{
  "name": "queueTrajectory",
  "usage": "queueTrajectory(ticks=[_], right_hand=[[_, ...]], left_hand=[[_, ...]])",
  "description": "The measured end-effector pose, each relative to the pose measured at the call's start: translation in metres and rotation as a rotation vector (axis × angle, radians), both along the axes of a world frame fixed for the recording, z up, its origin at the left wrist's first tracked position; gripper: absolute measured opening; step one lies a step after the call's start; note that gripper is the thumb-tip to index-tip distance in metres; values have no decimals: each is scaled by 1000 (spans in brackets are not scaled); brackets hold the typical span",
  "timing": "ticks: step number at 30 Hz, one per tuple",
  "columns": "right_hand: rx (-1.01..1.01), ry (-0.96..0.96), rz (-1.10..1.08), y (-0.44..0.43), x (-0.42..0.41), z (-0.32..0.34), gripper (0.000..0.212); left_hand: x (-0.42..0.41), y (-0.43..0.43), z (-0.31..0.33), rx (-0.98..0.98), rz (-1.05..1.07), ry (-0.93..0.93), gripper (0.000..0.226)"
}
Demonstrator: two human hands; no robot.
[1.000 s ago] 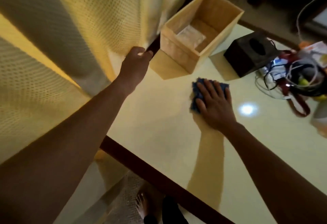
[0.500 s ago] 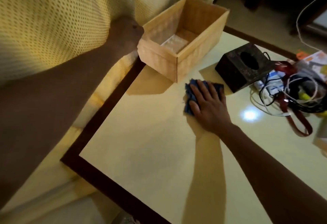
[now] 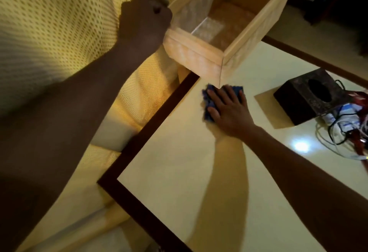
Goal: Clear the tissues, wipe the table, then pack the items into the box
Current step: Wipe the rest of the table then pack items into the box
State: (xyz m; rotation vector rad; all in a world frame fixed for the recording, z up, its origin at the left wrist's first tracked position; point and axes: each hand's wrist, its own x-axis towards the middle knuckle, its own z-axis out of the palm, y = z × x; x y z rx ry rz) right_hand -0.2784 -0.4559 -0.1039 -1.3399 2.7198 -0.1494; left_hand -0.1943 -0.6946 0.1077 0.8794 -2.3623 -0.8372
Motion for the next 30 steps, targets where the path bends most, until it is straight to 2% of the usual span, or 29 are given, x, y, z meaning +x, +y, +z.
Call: queueTrajectory(ticks=[2, 4, 6, 9, 12, 14, 16, 18, 20, 21, 23, 25, 26, 30], right_hand=[[-27, 20, -21, -55, -6, 0, 57], [-69, 82, 187, -100, 23, -2, 44], [-49, 41, 342, -123, 77, 2, 46], [-7, -76, 446, -103, 165, 11, 58], [-5, -102, 559, -21, 199, 12, 56], [-14, -125, 466, 29, 167, 8, 56], [-6, -47, 243, 51, 109, 0, 58], [14, -31, -13, 48, 49, -1, 58], [14, -86, -156, 33, 34, 3, 60], [0, -86, -167, 33, 46, 3, 60], [7, -69, -30, 53, 94, 5, 59], [51, -89, 125, 102, 133, 8, 59], [64, -87, 130, 130, 134, 8, 59], [51, -38, -215, 182, 72, 2, 58]], left_hand=[[9, -4, -2, -34, -8, -4, 37], [15, -7, -5, -98, -33, -34, 39], [15, -10, -5, -139, -47, -56, 43], [17, -14, -10, -110, -43, -93, 43], [18, -16, -17, -41, -47, -114, 42], [19, -16, -20, 1, -39, -120, 43], [18, -16, -26, 43, -36, -121, 46], [15, -8, -33, 62, -37, -127, 45], [10, 2, -44, 99, -20, -118, 42], [6, 9, -52, 120, -16, -122, 41], [0, 20, -66, 131, 3, -152, 43], [-5, 29, -84, 92, 10, -210, 41], [-8, 36, -91, 61, 11, -242, 38], [-18, 55, -109, 5, 50, -294, 41]])
